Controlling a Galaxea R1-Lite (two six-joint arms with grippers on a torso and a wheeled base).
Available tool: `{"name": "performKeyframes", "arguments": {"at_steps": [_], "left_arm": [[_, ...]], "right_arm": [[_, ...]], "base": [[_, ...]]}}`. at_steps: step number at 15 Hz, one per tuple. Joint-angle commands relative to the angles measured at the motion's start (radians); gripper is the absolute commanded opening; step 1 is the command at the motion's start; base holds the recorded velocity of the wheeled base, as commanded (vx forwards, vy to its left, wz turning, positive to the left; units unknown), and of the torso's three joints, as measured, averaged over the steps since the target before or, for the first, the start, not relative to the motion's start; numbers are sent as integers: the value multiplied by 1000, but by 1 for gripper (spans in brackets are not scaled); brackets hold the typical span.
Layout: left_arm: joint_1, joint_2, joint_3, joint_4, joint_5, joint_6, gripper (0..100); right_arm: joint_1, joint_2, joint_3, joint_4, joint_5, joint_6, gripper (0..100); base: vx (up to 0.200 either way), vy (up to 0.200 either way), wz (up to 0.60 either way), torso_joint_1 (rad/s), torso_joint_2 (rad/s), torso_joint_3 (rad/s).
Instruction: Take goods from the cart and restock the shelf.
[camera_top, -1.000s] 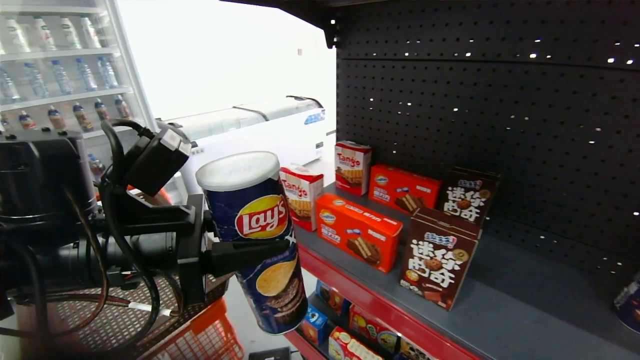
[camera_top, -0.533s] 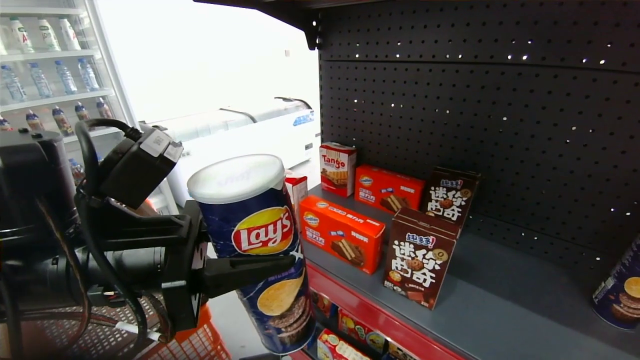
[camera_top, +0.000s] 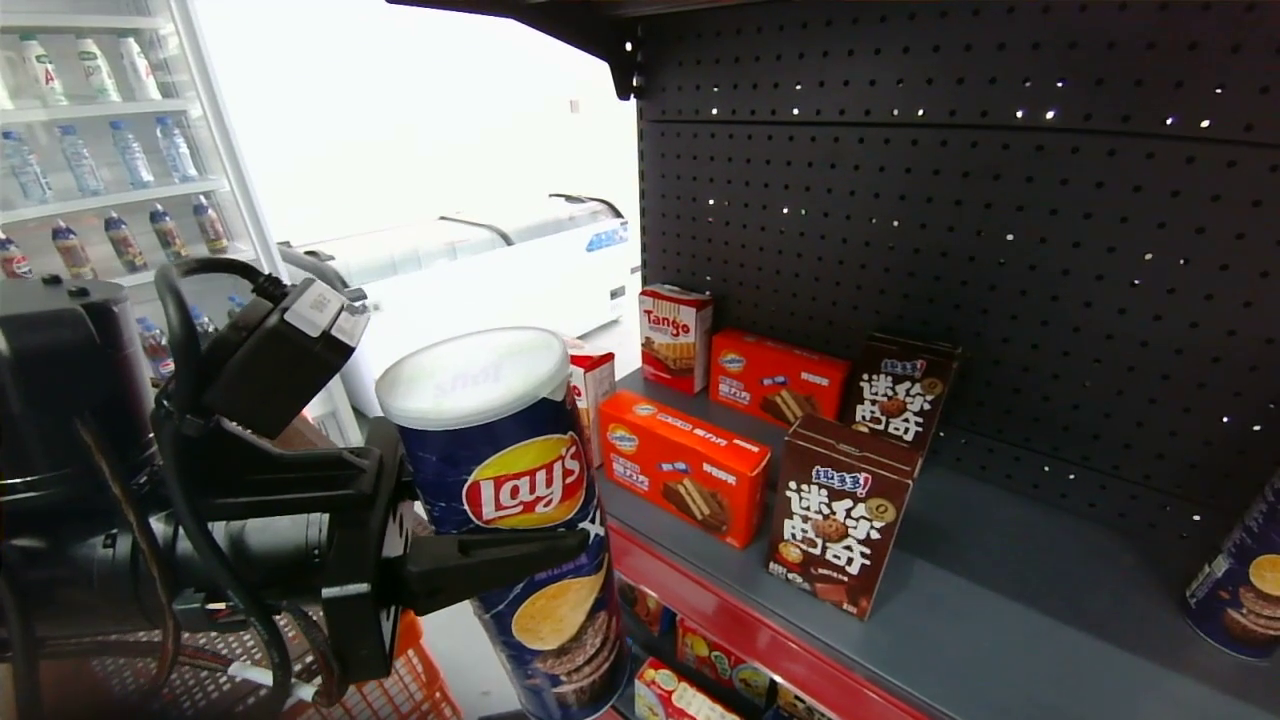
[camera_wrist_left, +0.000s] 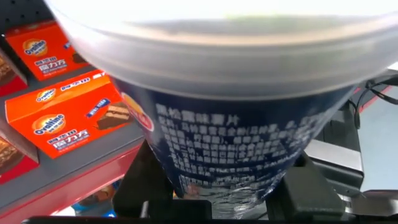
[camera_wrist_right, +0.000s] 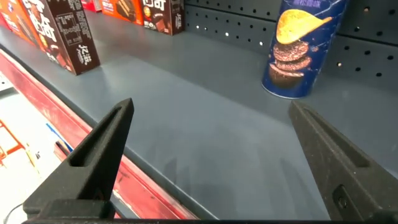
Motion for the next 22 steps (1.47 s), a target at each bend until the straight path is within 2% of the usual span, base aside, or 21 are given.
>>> {"name": "performKeyframes", "arguments": {"at_steps": [1, 7, 10, 15, 22], "left_arm": [[0, 2, 2, -1, 0, 0, 0], [-1, 2, 0, -2, 0, 0, 0], [-53, -14, -10, -1, 1, -2, 0], [-53, -11, -10, -1, 1, -2, 0], [-41, -11, -3, -1, 3, -3, 0]], "right_arm": [[1, 1, 0, 0, 0, 0, 100], [0, 1, 0, 0, 0, 0, 100], [0, 1, 0, 0, 2, 0, 100], [1, 1, 0, 0, 2, 0, 100], [0, 1, 0, 0, 2, 0, 100]], "base": [[0, 0, -600, -2, 2, 2], [0, 0, -600, 2, 2, 5], [0, 0, -600, 2, 2, 4], [0, 0, -600, 0, 5, 3], [0, 0, 0, 0, 0, 0]]}}
